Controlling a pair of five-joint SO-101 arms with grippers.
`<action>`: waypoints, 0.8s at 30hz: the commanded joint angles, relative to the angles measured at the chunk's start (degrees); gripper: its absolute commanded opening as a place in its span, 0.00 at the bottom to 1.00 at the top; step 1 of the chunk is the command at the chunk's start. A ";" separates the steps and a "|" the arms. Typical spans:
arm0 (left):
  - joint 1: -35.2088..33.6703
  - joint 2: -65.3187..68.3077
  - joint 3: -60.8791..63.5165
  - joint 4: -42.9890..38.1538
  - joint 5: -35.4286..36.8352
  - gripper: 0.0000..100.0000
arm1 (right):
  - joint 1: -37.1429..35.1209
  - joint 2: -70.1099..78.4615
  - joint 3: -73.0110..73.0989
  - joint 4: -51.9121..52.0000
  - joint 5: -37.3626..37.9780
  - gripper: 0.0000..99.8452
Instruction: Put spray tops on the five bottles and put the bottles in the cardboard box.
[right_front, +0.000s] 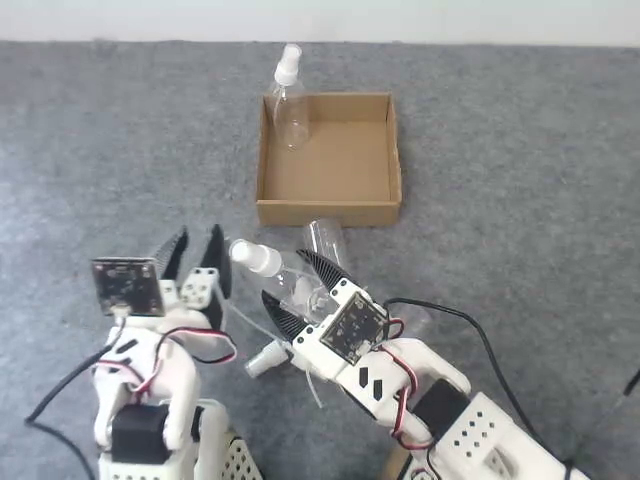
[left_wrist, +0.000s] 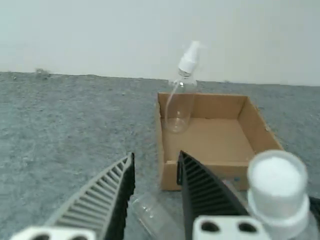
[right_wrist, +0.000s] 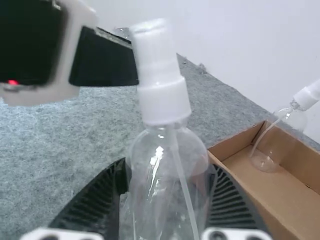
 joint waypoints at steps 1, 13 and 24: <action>4.04 -0.35 -0.40 0.18 -1.05 0.13 | -0.40 -1.19 -1.05 -1.63 0.35 0.10; 12.75 -0.35 -0.57 0.26 -7.30 0.13 | -0.48 -0.75 -0.70 -1.45 0.26 0.10; 0.62 -0.44 -3.91 1.93 -7.30 0.13 | -0.13 -0.75 -0.70 -0.92 0.26 0.10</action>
